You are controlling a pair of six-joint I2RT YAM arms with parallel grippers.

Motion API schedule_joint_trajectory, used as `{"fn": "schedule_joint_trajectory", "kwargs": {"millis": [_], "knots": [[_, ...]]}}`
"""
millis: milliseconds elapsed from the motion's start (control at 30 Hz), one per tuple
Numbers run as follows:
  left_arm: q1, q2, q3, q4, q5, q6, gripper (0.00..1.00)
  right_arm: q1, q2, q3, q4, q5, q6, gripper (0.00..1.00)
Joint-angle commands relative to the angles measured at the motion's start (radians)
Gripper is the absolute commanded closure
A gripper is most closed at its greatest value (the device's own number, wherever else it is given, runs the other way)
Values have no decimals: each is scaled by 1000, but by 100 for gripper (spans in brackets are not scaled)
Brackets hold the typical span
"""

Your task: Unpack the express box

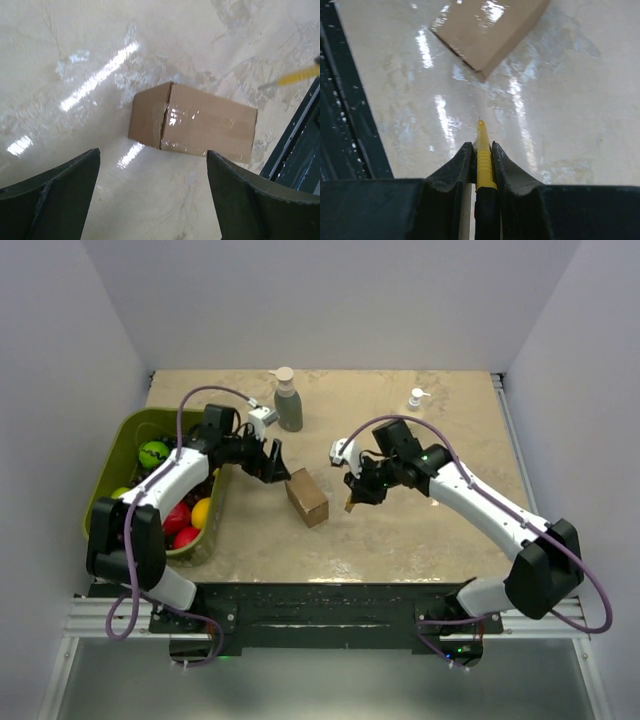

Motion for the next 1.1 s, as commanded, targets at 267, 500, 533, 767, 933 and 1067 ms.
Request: {"fn": "schedule_joint_trajectory", "kwargs": {"millis": [267, 500, 533, 767, 933, 1067], "knots": [[5, 124, 76, 54, 88, 3, 11, 62, 108, 13, 171, -97, 131, 100], [5, 44, -32, 68, 175, -25, 11, 60, 188, 125, 225, 55, 148, 100], [5, 35, -46, 80, 184, -31, 11, 60, 200, 139, 228, 68, 143, 100], [5, -48, -131, 108, 201, -65, 11, 57, 303, 280, 256, 127, 163, 100], [5, -68, -177, 135, 252, -140, 11, 57, 391, 359, 268, 181, 180, 100], [5, -91, -209, 154, 261, -170, 11, 51, 412, 399, 267, 230, 168, 100]]}}
